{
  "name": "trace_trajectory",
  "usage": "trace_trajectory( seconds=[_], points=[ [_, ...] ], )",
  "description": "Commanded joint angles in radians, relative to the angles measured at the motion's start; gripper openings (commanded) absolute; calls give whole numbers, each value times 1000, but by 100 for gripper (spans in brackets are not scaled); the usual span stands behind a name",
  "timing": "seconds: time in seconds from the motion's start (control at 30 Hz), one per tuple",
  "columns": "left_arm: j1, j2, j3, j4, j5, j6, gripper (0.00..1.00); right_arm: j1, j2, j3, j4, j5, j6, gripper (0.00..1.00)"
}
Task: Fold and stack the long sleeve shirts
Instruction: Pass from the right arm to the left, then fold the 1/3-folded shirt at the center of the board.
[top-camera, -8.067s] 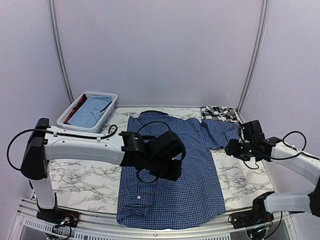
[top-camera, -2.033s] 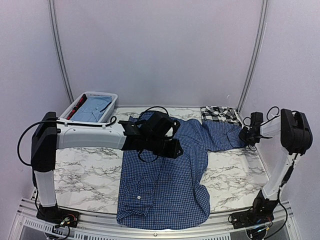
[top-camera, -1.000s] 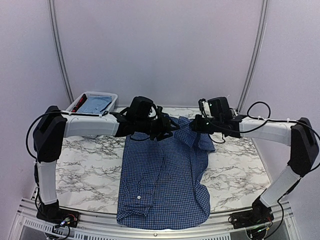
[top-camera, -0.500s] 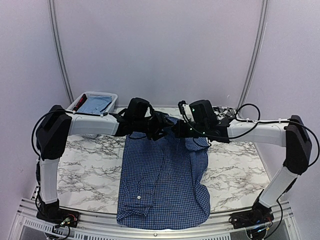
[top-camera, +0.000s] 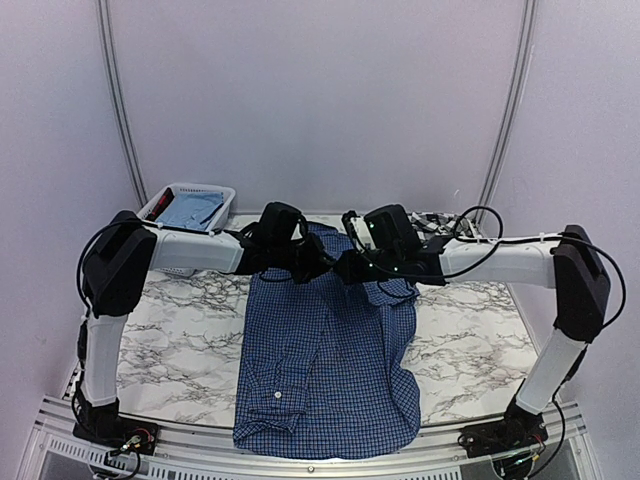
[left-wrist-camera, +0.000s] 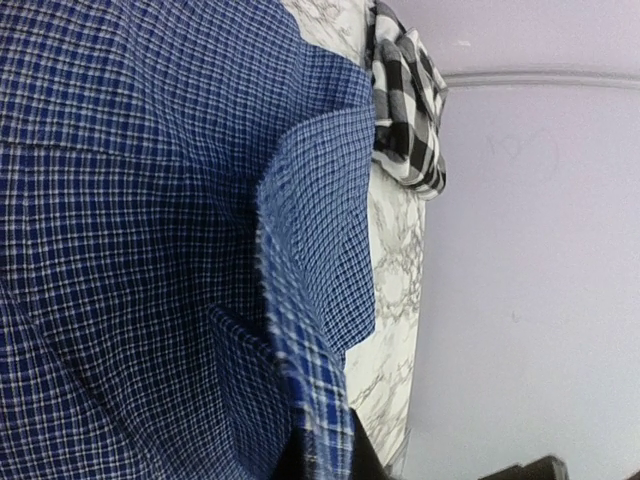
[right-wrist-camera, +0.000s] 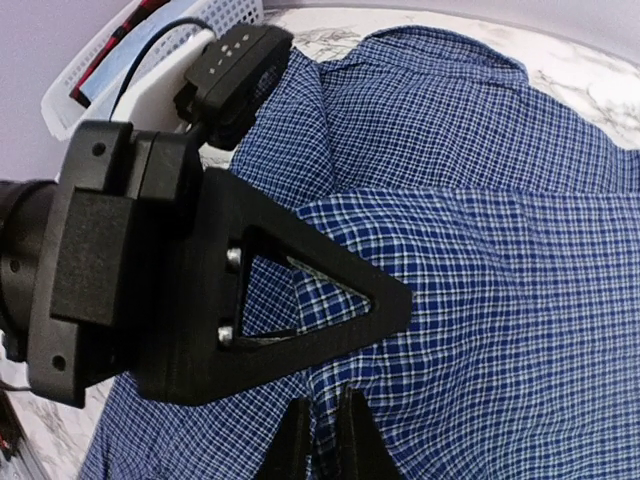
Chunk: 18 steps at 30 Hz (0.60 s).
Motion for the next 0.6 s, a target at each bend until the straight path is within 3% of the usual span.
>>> trace_trajectory(
  seconds=[0.0,0.23,0.37,0.57],
  points=[
    [17,22,66,-84,-4,85,0,12,-26,63,-42,20,-8,20],
    [50,-11,193,-220,-41,293,0,12,-174,-64,-170,90,44,50],
    [68,-34,229,-249,-42,387,0,12,-302,-216,-218,98,96,58],
    [83,-40,286,-269,-18,457,0,24,-480,-415,-273,78,166,61]
  ],
)
